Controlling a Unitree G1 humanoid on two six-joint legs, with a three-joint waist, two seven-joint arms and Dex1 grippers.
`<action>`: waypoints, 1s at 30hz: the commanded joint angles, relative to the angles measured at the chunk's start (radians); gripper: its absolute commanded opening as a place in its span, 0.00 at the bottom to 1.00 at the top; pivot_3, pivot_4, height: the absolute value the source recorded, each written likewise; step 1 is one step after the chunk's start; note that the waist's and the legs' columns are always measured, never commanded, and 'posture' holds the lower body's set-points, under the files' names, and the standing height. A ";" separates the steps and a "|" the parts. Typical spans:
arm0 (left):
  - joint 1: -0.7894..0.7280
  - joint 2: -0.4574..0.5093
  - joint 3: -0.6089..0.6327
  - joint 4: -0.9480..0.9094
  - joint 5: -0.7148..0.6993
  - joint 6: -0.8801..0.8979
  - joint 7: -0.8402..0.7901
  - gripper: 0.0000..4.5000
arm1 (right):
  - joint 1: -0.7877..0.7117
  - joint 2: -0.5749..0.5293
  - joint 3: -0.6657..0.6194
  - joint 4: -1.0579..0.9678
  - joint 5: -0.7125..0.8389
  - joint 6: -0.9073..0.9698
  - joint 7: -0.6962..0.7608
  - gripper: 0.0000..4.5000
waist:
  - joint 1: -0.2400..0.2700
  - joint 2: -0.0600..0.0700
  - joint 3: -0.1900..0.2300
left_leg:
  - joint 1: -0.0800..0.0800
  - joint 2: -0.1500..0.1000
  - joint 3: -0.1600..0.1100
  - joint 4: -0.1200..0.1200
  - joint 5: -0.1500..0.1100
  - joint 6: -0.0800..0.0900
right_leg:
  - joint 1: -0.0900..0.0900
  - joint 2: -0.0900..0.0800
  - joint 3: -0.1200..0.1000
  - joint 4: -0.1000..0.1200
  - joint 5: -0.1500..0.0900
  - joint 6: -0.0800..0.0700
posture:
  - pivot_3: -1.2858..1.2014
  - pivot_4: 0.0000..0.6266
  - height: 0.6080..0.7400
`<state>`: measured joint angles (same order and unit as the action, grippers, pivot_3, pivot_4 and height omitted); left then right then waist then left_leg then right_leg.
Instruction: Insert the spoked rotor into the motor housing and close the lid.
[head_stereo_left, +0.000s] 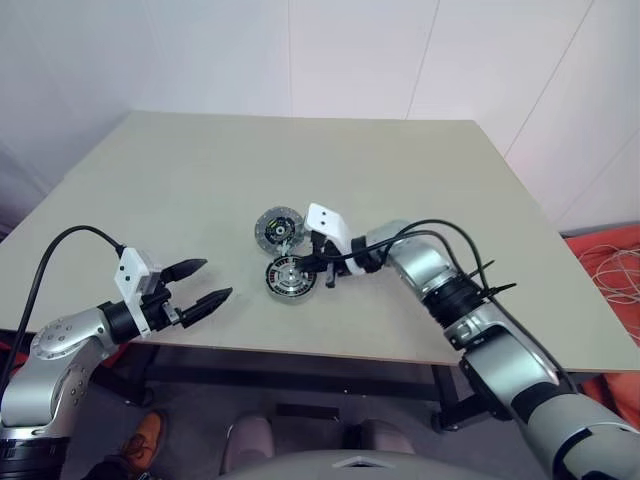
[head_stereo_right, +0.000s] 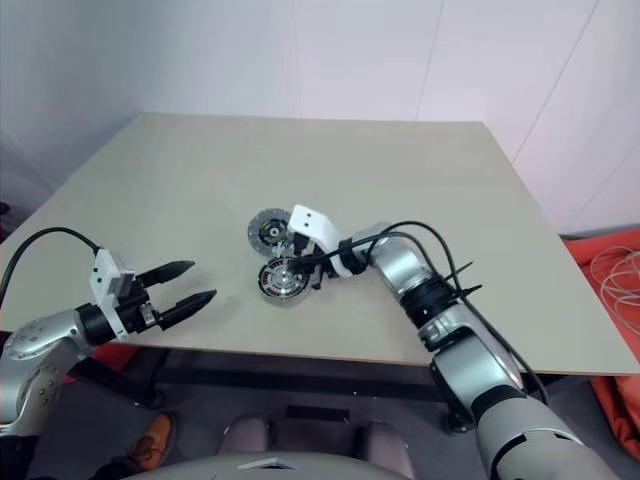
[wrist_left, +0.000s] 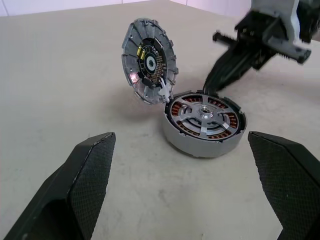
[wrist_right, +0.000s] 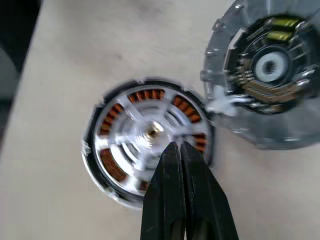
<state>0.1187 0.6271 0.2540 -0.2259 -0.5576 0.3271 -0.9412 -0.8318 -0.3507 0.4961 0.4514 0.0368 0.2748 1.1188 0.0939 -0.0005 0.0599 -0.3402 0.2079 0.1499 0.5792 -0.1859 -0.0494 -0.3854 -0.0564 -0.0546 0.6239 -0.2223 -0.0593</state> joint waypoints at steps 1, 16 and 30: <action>-0.011 -0.024 -0.034 -0.036 0.009 -0.021 0.012 1.00 | -0.064 -0.035 0.029 0.032 -0.079 -0.151 0.061 0.01 | 0.000 0.000 0.000 | -0.001 0.000 0.000 0.000 0.000 0.000 | 0.000 0.000 0.000 0.000 0.001 -0.002 | 0.52 0.00 1.00; 0.009 -0.014 -0.065 -0.031 0.024 -0.034 -0.020 1.00 | -0.294 -0.059 0.102 0.280 -0.271 -0.668 0.291 0.72 | -0.008 0.000 0.000 | -0.009 0.000 0.000 0.002 -0.001 0.003 | -0.007 0.000 0.000 0.000 0.002 -0.005 | 0.52 0.00 1.00; 0.024 -0.004 -0.031 -0.026 0.027 -0.048 -0.005 1.00 | -0.301 0.023 0.197 0.386 -0.436 -1.022 0.228 0.99 | -0.027 0.000 0.000 | -0.009 0.000 0.000 0.003 -0.002 0.003 | -0.007 0.000 0.000 0.000 0.003 -0.005 | 0.52 0.00 1.00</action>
<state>0.1418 0.6083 0.1936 -0.2321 -0.5283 0.3010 -0.9502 -1.0975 -0.3325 0.6928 0.8397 -0.3909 -0.7236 1.3639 0.0670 -0.0006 0.0601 -0.3490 0.2081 0.1501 0.5821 -0.1877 -0.0462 -0.3925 -0.0560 -0.0549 0.6244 -0.2197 -0.0641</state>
